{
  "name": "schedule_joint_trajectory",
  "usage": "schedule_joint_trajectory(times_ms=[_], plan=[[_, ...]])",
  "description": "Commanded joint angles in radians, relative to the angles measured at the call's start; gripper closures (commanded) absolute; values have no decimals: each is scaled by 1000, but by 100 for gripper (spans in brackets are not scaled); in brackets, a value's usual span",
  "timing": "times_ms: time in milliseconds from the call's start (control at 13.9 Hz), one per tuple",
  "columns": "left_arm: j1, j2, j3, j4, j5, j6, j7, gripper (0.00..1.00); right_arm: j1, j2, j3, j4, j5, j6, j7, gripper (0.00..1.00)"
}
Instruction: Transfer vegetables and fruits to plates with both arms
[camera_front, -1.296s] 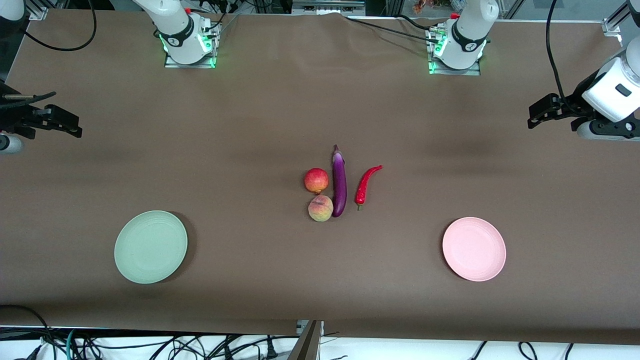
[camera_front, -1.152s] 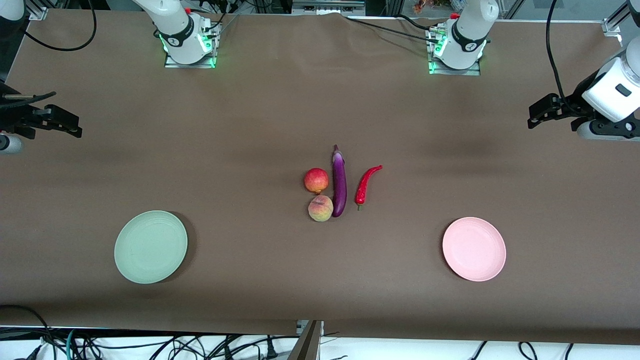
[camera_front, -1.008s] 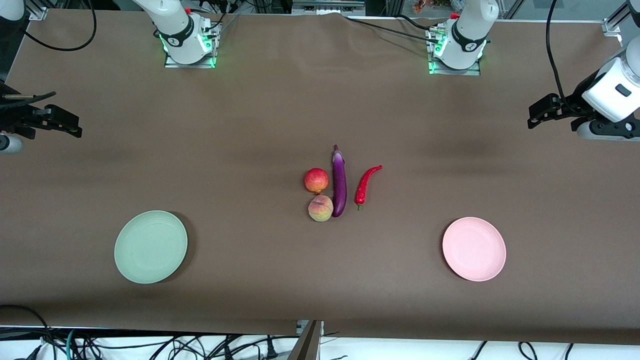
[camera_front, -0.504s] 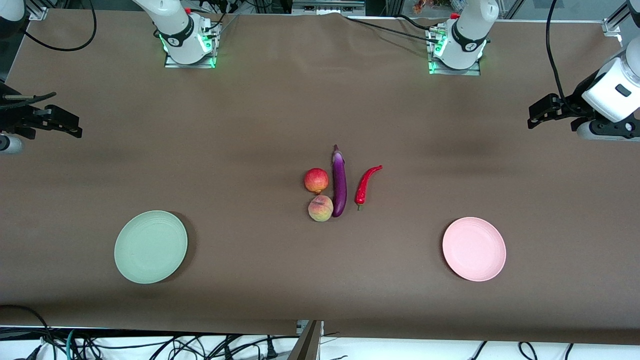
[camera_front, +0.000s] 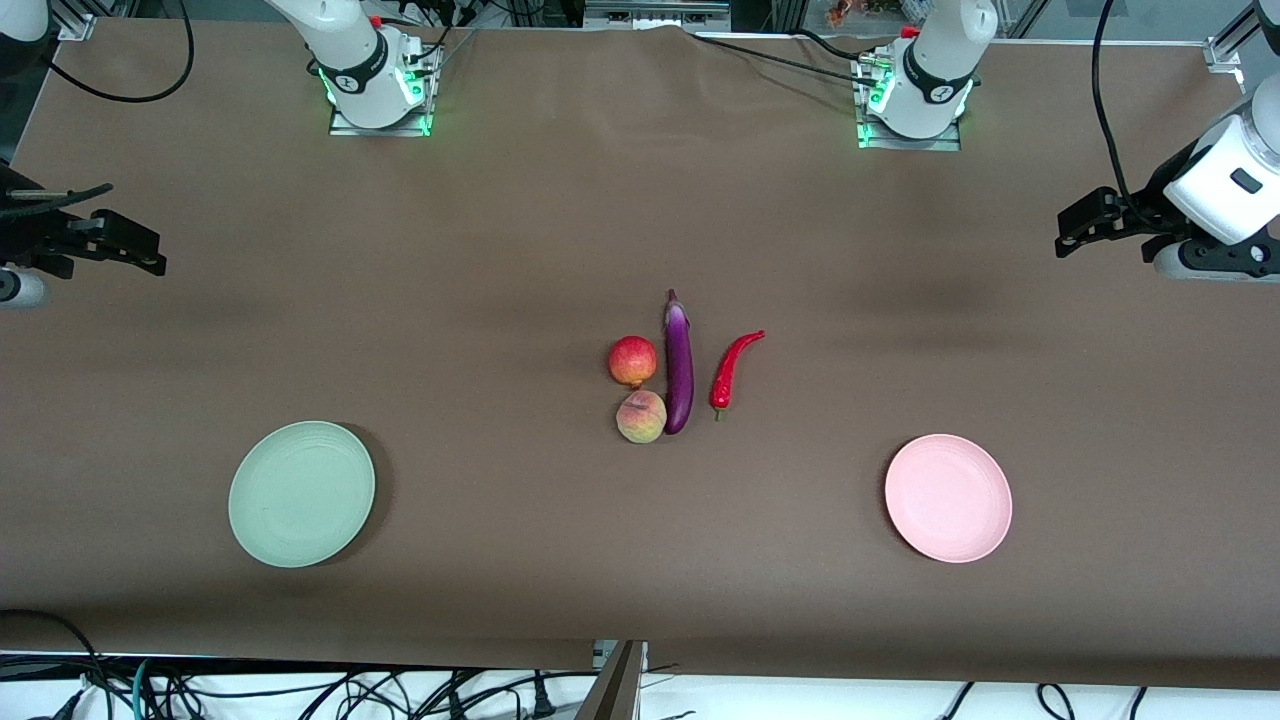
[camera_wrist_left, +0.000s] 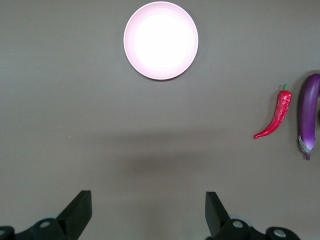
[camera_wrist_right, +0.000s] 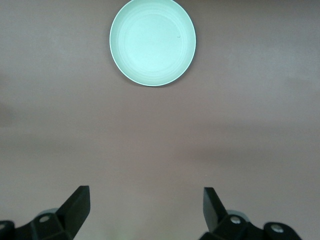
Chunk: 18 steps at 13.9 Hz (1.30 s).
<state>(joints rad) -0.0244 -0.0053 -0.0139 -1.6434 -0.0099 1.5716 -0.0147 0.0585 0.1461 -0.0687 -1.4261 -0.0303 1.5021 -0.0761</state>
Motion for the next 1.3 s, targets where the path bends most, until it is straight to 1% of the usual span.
schedule_joint_trajectory(times_ms=[0, 216, 936, 1224], plan=[[3, 7, -8, 19, 25, -19, 15, 0, 0, 9, -2, 24, 17, -13, -1, 0], [3, 7, -15, 19, 47, -21, 9, 0, 0, 9, -2, 24, 15, -13, -2, 0], [-2, 8, -12, 22, 44, -41, 10, 0, -2, 9, -3, 24, 15, -13, -4, 0], [-3, 33, -12, 62, 48, -85, 13, 0, -3, 9, -3, 24, 15, -13, -4, 0]])
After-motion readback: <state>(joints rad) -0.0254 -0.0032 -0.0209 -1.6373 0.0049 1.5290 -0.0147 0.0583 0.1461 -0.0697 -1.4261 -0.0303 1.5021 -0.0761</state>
